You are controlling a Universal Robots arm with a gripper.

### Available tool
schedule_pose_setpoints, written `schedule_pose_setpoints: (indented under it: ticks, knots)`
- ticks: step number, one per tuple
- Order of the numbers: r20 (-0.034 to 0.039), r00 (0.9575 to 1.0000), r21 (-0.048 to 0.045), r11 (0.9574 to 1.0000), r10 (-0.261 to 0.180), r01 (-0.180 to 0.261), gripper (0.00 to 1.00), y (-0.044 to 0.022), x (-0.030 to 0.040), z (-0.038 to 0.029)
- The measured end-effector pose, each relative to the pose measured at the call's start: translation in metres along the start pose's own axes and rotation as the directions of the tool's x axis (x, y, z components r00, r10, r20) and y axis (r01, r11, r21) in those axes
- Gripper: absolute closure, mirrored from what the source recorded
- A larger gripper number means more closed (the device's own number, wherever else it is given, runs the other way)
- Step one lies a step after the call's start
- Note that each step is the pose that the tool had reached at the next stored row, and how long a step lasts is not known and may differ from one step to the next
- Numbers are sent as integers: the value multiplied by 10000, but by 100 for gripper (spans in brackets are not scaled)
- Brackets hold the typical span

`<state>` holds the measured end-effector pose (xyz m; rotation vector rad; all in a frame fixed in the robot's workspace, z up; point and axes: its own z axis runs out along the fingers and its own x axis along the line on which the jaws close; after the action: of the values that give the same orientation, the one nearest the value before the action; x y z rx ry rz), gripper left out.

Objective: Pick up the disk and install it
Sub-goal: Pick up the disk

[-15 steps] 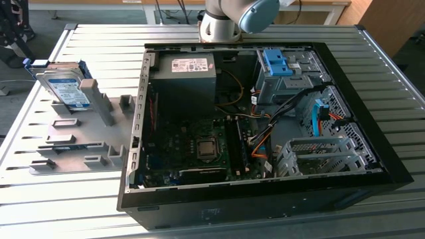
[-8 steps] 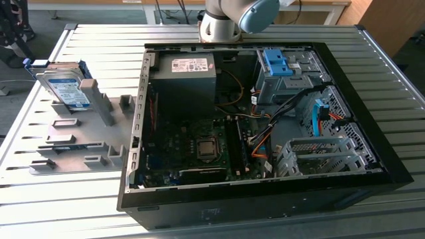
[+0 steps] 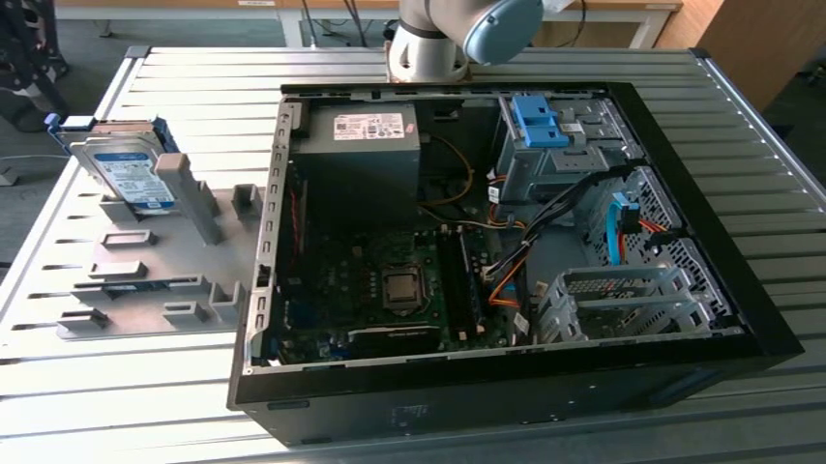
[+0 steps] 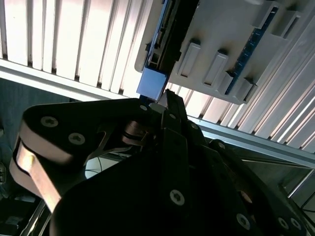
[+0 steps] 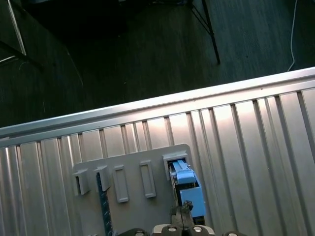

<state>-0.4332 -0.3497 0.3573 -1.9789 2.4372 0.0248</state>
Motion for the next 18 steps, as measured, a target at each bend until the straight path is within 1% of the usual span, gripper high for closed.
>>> schedule_pose_setpoints:
  ticks: [1,2,7,8,10,11,12,13,14,15,17,18]
  knots:
    - [12,10000,60,10000,-3,3,89,2,0,5]
    - [16,10000,78,10000,-22,22,89,0,0,10]
    - [14,9994,77,9994,-343,343,89,4,-8,25]
    - [12,9991,74,9990,-436,435,89,8,-30,25]
    - [4,9990,75,9990,-449,448,89,15,-64,27]
    - [-5,9990,77,9990,-448,448,83,19,-81,29]
    - [-17,9990,78,9990,-448,448,83,23,-96,31]
    - [-27,9990,81,9989,-452,452,77,26,-106,36]
    - [-29,9984,80,9984,-560,560,71,26,-107,39]
    - [-31,9973,78,9973,-734,734,71,26,-107,43]
    - [-35,9940,73,9940,-1092,1093,59,26,-107,52]
    - [-36,9919,71,9919,-1271,1271,59,26,-107,60]
